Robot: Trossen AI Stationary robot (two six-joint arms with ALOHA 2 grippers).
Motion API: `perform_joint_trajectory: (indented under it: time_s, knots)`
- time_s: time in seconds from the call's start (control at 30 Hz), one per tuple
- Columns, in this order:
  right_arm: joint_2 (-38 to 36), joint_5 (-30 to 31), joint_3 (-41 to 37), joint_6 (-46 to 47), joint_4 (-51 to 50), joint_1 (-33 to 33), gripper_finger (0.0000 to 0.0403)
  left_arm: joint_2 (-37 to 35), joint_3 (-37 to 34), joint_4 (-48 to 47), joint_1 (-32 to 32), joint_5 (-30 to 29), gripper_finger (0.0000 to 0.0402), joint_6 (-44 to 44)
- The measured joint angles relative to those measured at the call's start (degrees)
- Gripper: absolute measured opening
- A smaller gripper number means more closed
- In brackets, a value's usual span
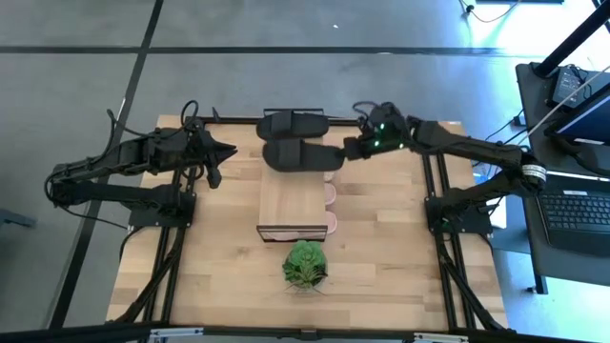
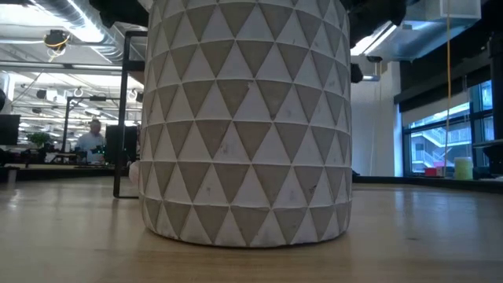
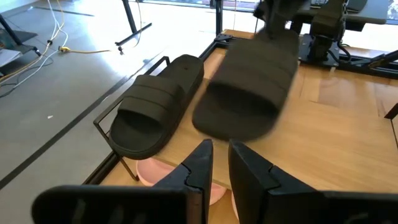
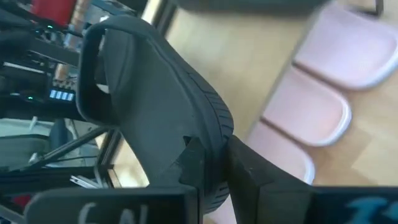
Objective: Pick and place slides into the shelf
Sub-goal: Put the black slipper on the shelf
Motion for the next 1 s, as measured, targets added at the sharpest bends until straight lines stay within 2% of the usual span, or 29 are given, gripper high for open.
perform_joint_trajectory:
  time_s: [0.2, 0.53, 0.83, 1.0]
  knots:
    - [1.3, -6.4, 3.0, -5.5, -0.1, -5.9, 0.0047, 0.0, 0.0, 0.0, 0.0, 0.0, 0.0045, 0.0]
    - [13.6, -18.6, 8.8, -15.4, -0.6, -9.7, 0.0047, 0.0, 0.0, 0.0, 0.0, 0.0, 0.0045, -0.4]
    - [22.3, -21.5, 16.4, -20.6, -4.9, -12.3, 0.0047, 0.0, 0.0, -0.4, 0.0, 0.0, 0.0045, -2.5]
    - [23.6, -19.5, 18.3, -22.1, -9.0, -12.7, 0.0047, 0.0, 0.0, -1.0, 0.0, 0.0, 0.0045, -2.9]
